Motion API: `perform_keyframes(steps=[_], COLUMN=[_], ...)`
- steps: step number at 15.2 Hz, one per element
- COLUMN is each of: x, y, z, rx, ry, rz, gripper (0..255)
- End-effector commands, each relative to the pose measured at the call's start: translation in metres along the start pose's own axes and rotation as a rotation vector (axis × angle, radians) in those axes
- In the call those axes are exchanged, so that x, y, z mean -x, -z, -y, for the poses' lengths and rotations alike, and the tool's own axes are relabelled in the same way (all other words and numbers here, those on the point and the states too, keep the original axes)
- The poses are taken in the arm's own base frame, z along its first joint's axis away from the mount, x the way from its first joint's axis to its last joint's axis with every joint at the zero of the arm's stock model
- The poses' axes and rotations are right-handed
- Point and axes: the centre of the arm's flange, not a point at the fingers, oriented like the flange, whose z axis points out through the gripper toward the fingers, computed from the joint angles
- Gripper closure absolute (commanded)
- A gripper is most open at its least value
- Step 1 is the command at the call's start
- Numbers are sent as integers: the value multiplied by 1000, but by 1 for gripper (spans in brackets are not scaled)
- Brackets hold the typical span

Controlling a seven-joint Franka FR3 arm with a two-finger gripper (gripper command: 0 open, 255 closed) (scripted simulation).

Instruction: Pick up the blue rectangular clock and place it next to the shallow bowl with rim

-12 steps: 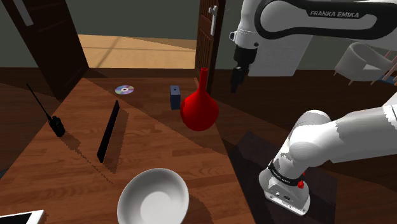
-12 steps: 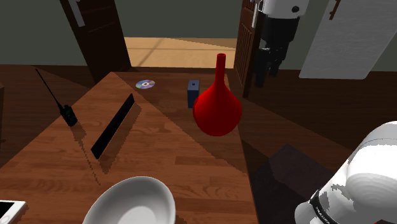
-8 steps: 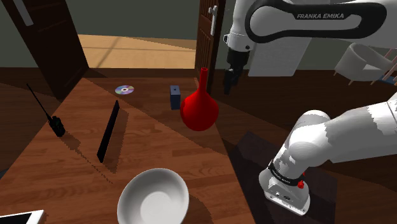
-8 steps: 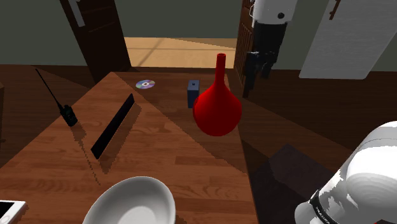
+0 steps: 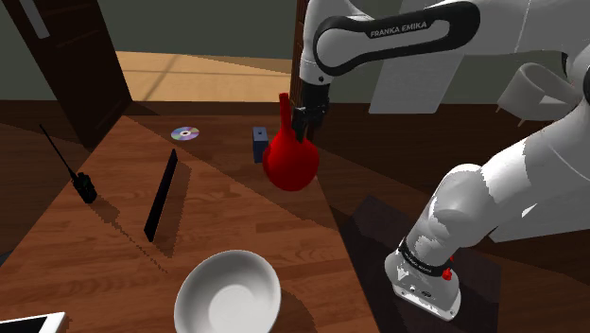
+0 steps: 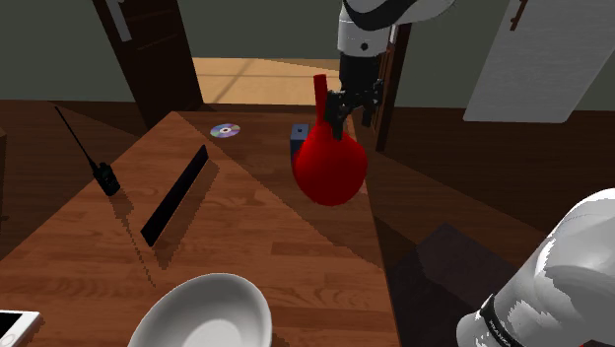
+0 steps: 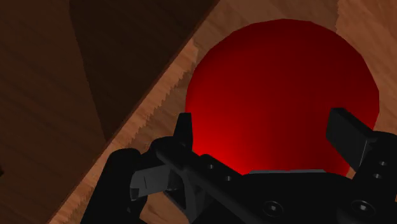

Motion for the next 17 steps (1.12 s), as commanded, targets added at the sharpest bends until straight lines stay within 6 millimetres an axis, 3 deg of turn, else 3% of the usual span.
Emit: perform_keyframes(steps=[1, 13, 17], x=[-24, -168, -176], y=[-13, -76, -95], z=[2, 8, 8], rx=[-1, -3, -3], ry=[-30, -202, -211], rz=[-1, -10, -10], gripper=[0, 0, 0])
